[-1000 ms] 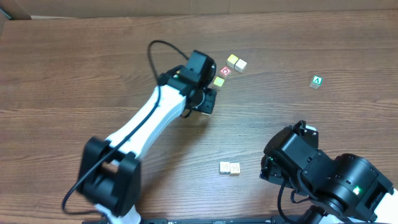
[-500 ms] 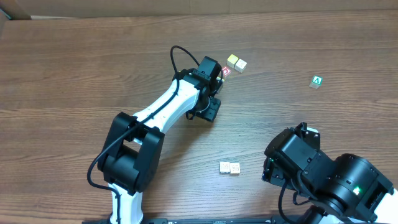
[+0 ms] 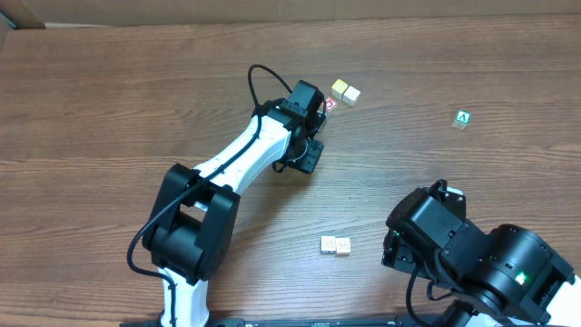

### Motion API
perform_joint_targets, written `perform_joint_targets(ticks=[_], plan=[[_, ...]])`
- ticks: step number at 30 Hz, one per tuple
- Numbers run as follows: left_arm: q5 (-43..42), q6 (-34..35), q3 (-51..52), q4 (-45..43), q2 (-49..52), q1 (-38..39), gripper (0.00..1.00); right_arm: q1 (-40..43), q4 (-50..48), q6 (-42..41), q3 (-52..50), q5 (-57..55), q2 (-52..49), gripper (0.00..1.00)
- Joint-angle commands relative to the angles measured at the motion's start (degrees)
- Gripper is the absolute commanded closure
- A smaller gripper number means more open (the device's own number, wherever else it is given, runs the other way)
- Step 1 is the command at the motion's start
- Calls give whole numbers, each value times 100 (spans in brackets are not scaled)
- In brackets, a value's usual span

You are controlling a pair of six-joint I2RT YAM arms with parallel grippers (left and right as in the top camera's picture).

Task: Flip 4 blocks
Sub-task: 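Carry the S block and place it left of the Y block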

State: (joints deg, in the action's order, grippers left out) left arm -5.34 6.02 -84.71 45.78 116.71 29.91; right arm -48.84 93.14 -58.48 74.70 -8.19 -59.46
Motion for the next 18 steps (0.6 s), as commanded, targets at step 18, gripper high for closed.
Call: perform_joint_targets(ticks=[18], plan=[[155,304,-162,-15,190,-9,79,-17,4,-28,151,37,35,29]])
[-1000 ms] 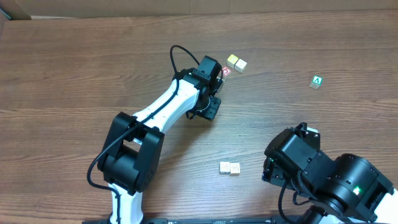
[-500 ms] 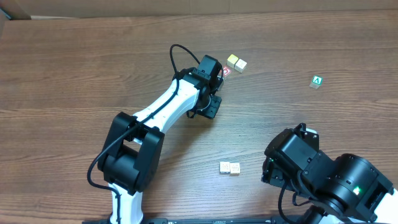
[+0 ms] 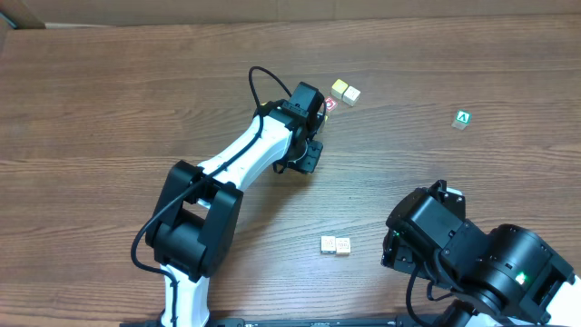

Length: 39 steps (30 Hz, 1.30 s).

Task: Flip 4 blocks
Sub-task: 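Carry the S block and place it left of the Y block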

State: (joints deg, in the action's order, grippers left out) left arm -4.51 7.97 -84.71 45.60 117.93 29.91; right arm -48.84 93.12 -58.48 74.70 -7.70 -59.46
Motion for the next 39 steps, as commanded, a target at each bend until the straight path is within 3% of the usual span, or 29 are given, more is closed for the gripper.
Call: perform_joint_targets(ticks=[1,6,11,21,25,33,39], plan=[[72,127,-203,48,68,-20,82,-17,7,-28,151,-11,35,29],[367,562,-802,793,52,-122,91,-17,4,-28,151,-15,35,29],[365,1058,-1429,1696,-39,-201,91,-17,2,-28,151,-17,35,29],[577,1812,-1161,2334,-761,-131,95,-17,11,-28,151,-15,35,29],[605,2144,-210,2048,-1622,4,95,-17,44,-28,151,-17,35,29],[254,3029,2712,890,-3585,649,96,-17,44,-26,151,-61,35,29],[-90,3427,4321,-396,-4411,1488,87,-17,22,-24,151,-83,35,29]])
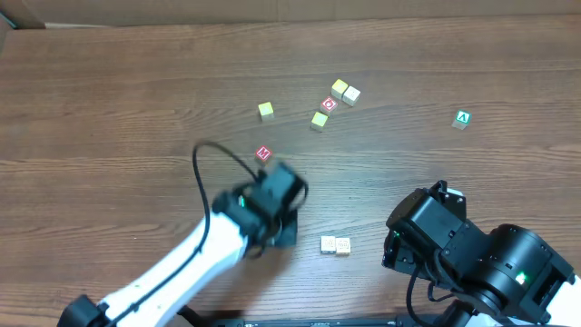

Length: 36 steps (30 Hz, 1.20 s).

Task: Flip 4 blocks
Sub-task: 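Carry the S block and place it left of the Y block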

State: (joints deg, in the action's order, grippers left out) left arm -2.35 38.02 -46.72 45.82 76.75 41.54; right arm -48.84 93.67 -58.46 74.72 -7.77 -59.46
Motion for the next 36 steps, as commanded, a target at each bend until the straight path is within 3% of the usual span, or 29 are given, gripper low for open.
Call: perform_joint_targets(ticks=[1,6,16,36], plan=[[-367,490,675,-638,-299,433,87,-17,-35,-28,149,-74,35,29],[-422,942,1102,-1335,-243,730,82,-17,-28,-28,149,-72,35,29],[-511,1093,1141,-1971,96,723,77,-17,-31,-28,149,-52,35,29],[-671,1067,1139,-2188,341,726,77,-17,-28,-28,149,-46,35,29]])
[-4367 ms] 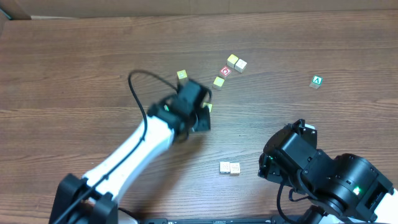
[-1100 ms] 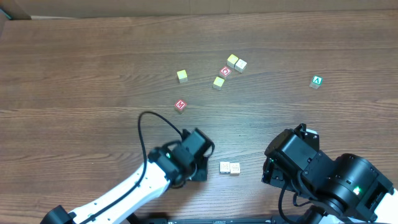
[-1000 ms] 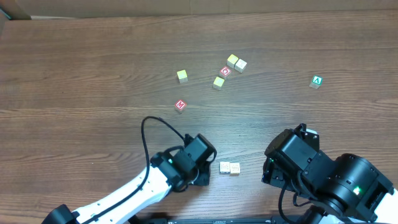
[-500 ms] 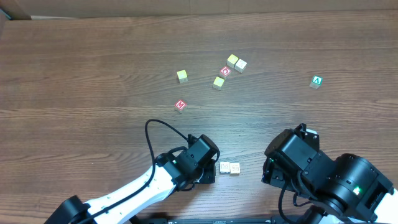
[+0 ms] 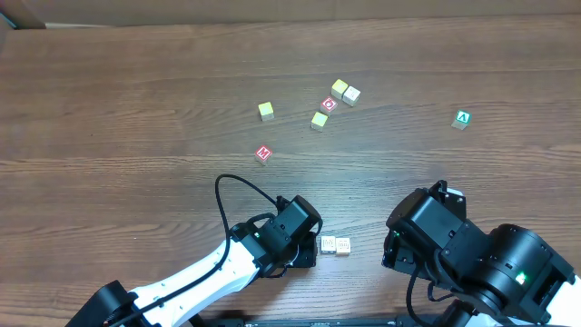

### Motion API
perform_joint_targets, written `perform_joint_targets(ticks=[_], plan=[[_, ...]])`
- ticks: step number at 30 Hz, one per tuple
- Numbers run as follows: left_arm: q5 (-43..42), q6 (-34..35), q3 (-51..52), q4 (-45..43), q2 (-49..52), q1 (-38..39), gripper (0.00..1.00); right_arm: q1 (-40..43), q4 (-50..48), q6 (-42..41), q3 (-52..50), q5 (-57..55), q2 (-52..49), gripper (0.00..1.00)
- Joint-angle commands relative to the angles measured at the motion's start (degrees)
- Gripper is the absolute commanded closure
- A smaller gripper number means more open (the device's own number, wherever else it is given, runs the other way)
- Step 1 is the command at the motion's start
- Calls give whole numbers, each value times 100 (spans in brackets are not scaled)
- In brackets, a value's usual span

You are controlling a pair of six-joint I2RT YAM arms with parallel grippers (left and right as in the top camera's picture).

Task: Flip 4 blocks
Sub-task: 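Carry the S block and place it left of the Y block, then open the left gripper and release the S block in the row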

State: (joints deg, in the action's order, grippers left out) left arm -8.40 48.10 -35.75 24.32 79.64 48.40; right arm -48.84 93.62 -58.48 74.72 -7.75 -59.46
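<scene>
Two tan blocks [image 5: 336,245] lie side by side near the front edge. My left gripper [image 5: 307,252] sits just left of them, touching or nearly so; its fingers are hidden under the wrist. Farther back lie two yellow-green blocks [image 5: 266,110] [image 5: 320,120]. With them are a red block with a circle [image 5: 329,104], a yellow and cream pair [image 5: 344,91] and a red block [image 5: 263,154]. A green letter block [image 5: 463,119] lies alone at the right. My right gripper [image 5: 448,193] rests folded at the front right, its fingers not discernible.
The bulky black right arm [image 5: 472,259] fills the front right corner. The left arm's white link [image 5: 200,277] and its cable loop [image 5: 227,186] cross the front left. A wall edge runs along the back of the wooden table [image 5: 109,109].
My left gripper has moved from the table's middle front down and to the right, ending beside the pair of tan blocks. No block has shifted. The right arm is unchanged.
At the two oldest moments my left gripper was stretched out over the far cluster, hiding blocks there. By 1.2 s ago it had drawn back to mid-table, with two yellow-green blocks and a red block showing. Now it is at the tan pair.
</scene>
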Motion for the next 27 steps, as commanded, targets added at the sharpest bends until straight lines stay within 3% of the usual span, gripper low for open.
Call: perform_joint_targets(ticks=[1,27], plan=[[-66,59,42,-46,52,39,77,-17,-24,-26,149,-33,35,29],[-177,-149,9,-343,243,37,69,-17,-26,-28,149,-11,35,29]])
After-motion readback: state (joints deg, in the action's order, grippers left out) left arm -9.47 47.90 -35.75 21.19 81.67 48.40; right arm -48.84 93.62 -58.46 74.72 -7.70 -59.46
